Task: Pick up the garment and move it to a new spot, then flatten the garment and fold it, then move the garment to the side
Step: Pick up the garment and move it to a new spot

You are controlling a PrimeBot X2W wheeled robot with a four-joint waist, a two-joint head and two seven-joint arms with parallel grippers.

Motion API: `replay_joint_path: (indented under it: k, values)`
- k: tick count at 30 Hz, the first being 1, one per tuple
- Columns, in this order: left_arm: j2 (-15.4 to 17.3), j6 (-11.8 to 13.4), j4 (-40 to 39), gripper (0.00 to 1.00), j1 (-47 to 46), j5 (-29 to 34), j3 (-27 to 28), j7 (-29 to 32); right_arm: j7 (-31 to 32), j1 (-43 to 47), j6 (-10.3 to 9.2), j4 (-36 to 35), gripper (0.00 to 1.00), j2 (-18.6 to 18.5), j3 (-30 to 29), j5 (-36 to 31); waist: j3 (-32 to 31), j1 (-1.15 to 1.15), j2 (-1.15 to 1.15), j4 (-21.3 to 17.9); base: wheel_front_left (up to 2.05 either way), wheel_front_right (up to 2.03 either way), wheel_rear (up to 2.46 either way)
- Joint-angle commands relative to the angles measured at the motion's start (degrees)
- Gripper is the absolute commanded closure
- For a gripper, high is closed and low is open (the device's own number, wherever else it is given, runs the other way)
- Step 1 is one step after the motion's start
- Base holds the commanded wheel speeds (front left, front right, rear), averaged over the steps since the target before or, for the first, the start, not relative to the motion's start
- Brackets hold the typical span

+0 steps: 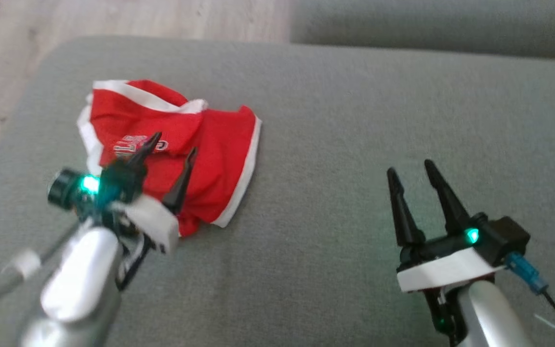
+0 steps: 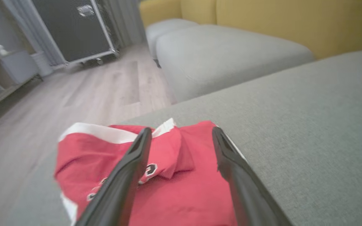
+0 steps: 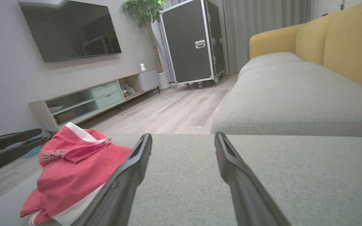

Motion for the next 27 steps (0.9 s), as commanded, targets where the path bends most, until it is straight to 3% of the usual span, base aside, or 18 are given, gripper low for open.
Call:
replay_joint_path:
  k: [1,4,8,19,20,21,22,27]
  values:
    - [3.4,0.1,-0.8,0.00,-4.0,-1.9,0.8,1.7,-0.6,-2.5,-0.04,-2.1,0.00,-0.3,1.0,-0.4,2.7,-0.02,0.00,-2.1,0.00,0.00,0.00]
    - [7.4,0.1,1.4,0.00,-8.9,-4.7,-3.4,5.9,-0.6,-3.4,-0.04,-2.5,0.00,-0.3,0.5,-0.4,4.5,-0.02,0.00,-3.5,0.00,0.00,0.00]
    - [10.0,0.1,6.4,0.00,-12.6,-5.6,-5.0,10.4,-0.6,-4.3,-0.04,-2.9,0.00,-0.3,0.3,-0.1,6.3,-0.02,0.00,-5.4,0.00,0.00,0.00]
    - [10.6,0.1,12.0,0.00,-13.9,-11.1,-9.7,12.1,-0.6,-5.2,-0.04,-2.6,0.00,-0.3,-0.1,0.3,6.9,-0.02,0.00,-8.0,0.00,0.00,0.00]
    - [10.7,0.1,12.3,0.16,-13.8,-11.8,-10.3,12.6,-0.6,-5.2,-0.04,-2.5,0.00,-0.3,-0.1,0.3,6.8,-0.02,0.00,-8.1,0.00,0.00,0.00]
    - [11.0,0.1,12.5,0.72,-13.9,-12.2,-10.6,12.6,-0.6,-5.2,-0.04,-2.5,0.00,-0.3,0.0,0.4,6.7,-0.02,0.00,-8.3,0.00,0.00,0.00]
    - [11.3,0.1,12.8,1.00,-14.1,-12.3,-10.5,11.9,-0.6,-5.2,-0.04,-2.5,0.00,-0.3,0.0,0.5,6.5,-0.02,0.00,-8.4,0.00,0.00,0.00]
    - [11.6,2.1,12.9,1.00,-15.4,-11.4,-9.0,4.7,-0.6,-4.8,-0.04,-2.1,0.00,-0.3,0.0,0.6,5.1,-0.02,0.00,-8.5,0.00,0.00,0.00]
